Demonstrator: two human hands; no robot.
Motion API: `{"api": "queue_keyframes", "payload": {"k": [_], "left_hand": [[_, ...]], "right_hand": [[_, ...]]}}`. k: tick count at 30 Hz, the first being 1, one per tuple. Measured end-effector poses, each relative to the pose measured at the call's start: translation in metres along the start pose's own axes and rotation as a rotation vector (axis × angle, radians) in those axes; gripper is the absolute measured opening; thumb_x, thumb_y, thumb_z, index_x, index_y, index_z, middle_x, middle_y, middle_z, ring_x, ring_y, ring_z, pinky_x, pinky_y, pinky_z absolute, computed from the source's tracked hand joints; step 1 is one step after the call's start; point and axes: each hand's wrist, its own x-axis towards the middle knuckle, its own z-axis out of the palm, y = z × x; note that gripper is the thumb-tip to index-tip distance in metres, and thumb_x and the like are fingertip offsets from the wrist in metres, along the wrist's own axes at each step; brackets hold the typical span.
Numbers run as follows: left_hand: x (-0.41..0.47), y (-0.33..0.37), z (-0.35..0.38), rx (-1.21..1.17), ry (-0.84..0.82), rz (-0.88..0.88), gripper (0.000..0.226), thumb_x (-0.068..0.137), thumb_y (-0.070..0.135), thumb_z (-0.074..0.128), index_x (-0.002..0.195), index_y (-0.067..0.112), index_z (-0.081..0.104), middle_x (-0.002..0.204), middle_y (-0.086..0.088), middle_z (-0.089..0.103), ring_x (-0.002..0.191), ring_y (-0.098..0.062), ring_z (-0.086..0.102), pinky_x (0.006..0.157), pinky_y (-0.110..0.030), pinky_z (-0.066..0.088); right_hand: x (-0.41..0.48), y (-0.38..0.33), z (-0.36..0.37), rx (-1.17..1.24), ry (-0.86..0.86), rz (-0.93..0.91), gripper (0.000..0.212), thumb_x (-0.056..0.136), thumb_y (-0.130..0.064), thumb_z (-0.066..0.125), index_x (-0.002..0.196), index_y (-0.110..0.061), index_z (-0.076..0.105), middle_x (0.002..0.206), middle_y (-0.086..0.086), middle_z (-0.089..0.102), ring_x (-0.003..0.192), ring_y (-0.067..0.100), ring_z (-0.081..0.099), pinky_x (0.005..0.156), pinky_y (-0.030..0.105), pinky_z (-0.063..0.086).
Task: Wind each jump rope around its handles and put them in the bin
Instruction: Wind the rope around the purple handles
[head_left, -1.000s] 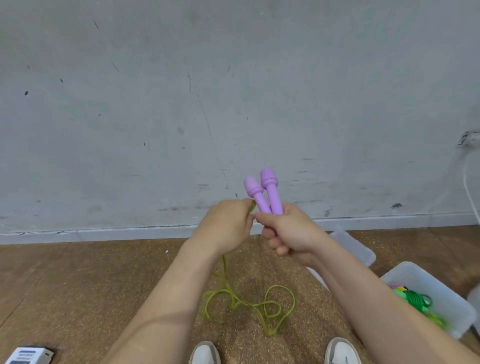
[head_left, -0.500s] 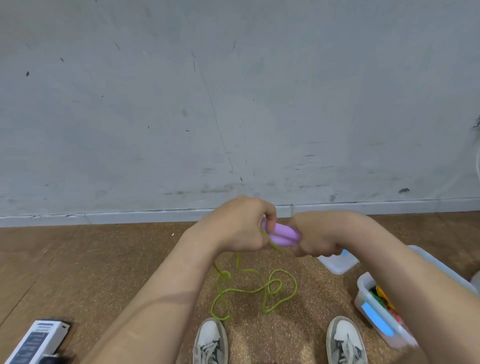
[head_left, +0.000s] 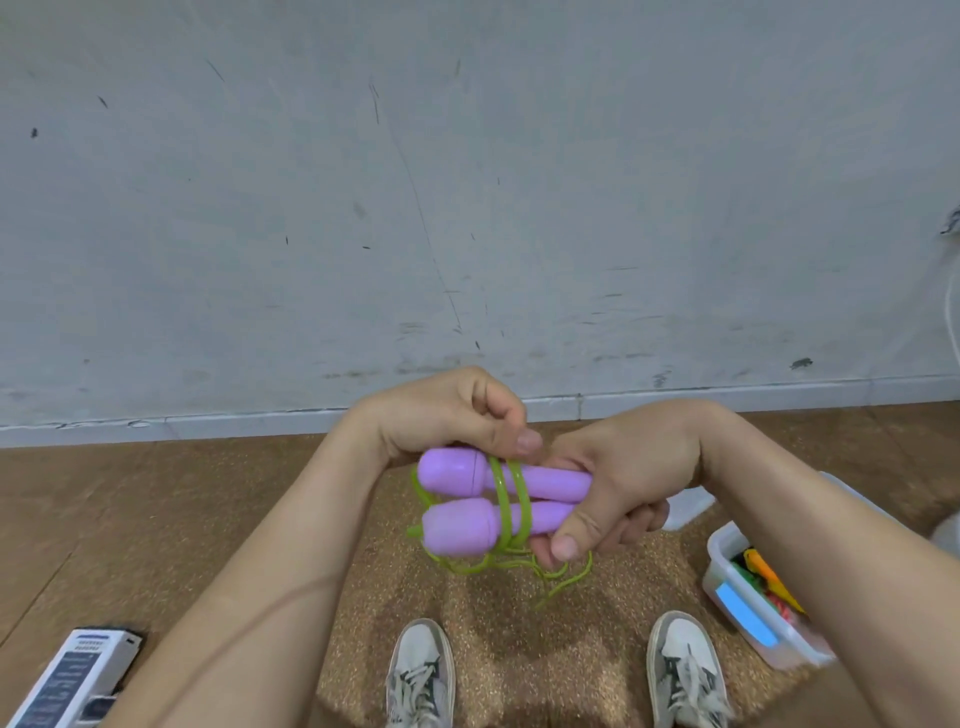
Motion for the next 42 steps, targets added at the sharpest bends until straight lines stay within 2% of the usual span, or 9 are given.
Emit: {"api": "queue_keyframes", "payload": {"k": [4,8,11,16,22,28,34,38,42], "left_hand": [[0.010,-0.008,0.004,-0.300,0.229,-0.077,0.049,0.044,0.055,0.086,0.059,0.018,0.057,0.044,0.006,0.052,0.038,-0.005,0.047,0.041,-0.017,0.038],[0.020,-0.008,0.022,-0.654,0.569,-0.040,0.012,0.081,0.024,0.060,0.074,0.016,0.056,0.044,0.004,0.057,0.037,-0.007,0.053,0.038,-0.019,0.039],[0.026,-0.008,0.025,-0.475,0.535,0.105,0.023,0.073,0.012,0.067,0.053,0.020,0.060,0.042,0.004,0.047,0.034,-0.005,0.037,0.041,-0.022,0.015],[0.028,-0.015,0.017,-0.283,0.563,0.140,0.030,0.100,0.014,0.043,0.073,0.009,0.056,0.048,-0.003,0.049,0.037,-0.008,0.035,0.038,-0.018,0.026],[0.026,-0.025,0.008,0.234,0.613,-0.009,0.017,0.098,0.024,0.051,0.082,0.020,0.056,0.051,0.002,0.057,0.041,-0.012,0.045,0.047,-0.023,0.038],[0.015,-0.014,0.012,0.979,0.635,-0.018,0.018,0.095,0.035,0.052,0.095,0.022,0.064,0.074,0.000,0.067,0.079,-0.024,0.061,0.072,-0.036,0.047],[0.012,0.005,0.020,1.186,0.672,0.097,0.017,0.091,0.030,0.056,0.099,0.021,0.069,0.087,-0.004,0.070,0.087,-0.027,0.061,0.069,-0.035,0.042],[0.008,0.007,0.015,1.103,0.594,0.085,0.015,0.081,0.034,0.070,0.091,0.023,0.074,0.078,0.005,0.071,0.079,-0.012,0.063,0.071,-0.027,0.046],[0.003,0.001,0.009,0.719,0.491,0.038,0.013,0.072,0.027,0.081,0.082,0.020,0.077,0.056,0.008,0.063,0.052,0.003,0.051,0.053,-0.011,0.036]], "right_hand": [[0.000,0.006,0.000,0.225,0.010,-0.207,0.004,0.089,-0.021,0.062,0.087,-0.019,0.059,0.053,-0.009,0.037,0.039,0.003,0.030,0.036,0.012,0.018],[0.002,0.012,-0.004,0.406,0.151,-0.358,0.030,0.081,-0.036,0.074,0.090,-0.016,0.054,0.054,-0.007,0.038,0.039,0.001,0.029,0.035,0.010,0.022],[0.006,0.013,-0.005,0.473,0.333,-0.364,0.010,0.089,-0.025,0.059,0.086,-0.016,0.056,0.054,-0.004,0.034,0.039,0.003,0.027,0.034,0.010,0.020],[0.005,0.008,-0.007,0.550,0.547,-0.393,0.018,0.091,-0.026,0.060,0.077,-0.021,0.070,0.053,-0.003,0.032,0.039,0.003,0.024,0.034,0.013,0.014],[0.012,0.009,-0.019,0.808,0.969,-0.317,0.017,0.096,-0.018,0.056,0.081,-0.016,0.049,0.051,-0.003,0.035,0.036,0.002,0.023,0.030,0.013,0.016],[0.012,0.020,-0.026,0.069,1.334,0.090,0.022,0.092,-0.018,0.057,0.071,-0.017,0.050,0.061,0.003,0.048,0.051,0.021,0.044,0.047,0.024,0.032],[0.033,0.015,-0.023,-0.557,1.187,0.487,0.010,0.092,-0.022,0.052,0.098,-0.015,0.055,0.103,0.012,0.065,0.093,0.033,0.060,0.068,0.028,0.037],[0.038,0.008,-0.005,-0.683,0.761,0.509,0.016,0.091,-0.031,0.058,0.095,-0.015,0.056,0.092,0.005,0.060,0.082,0.026,0.058,0.067,0.028,0.040],[0.029,0.006,-0.001,-0.680,0.475,0.450,0.021,0.084,-0.036,0.069,0.086,-0.016,0.063,0.075,0.002,0.064,0.066,0.020,0.058,0.065,0.031,0.048]]}}
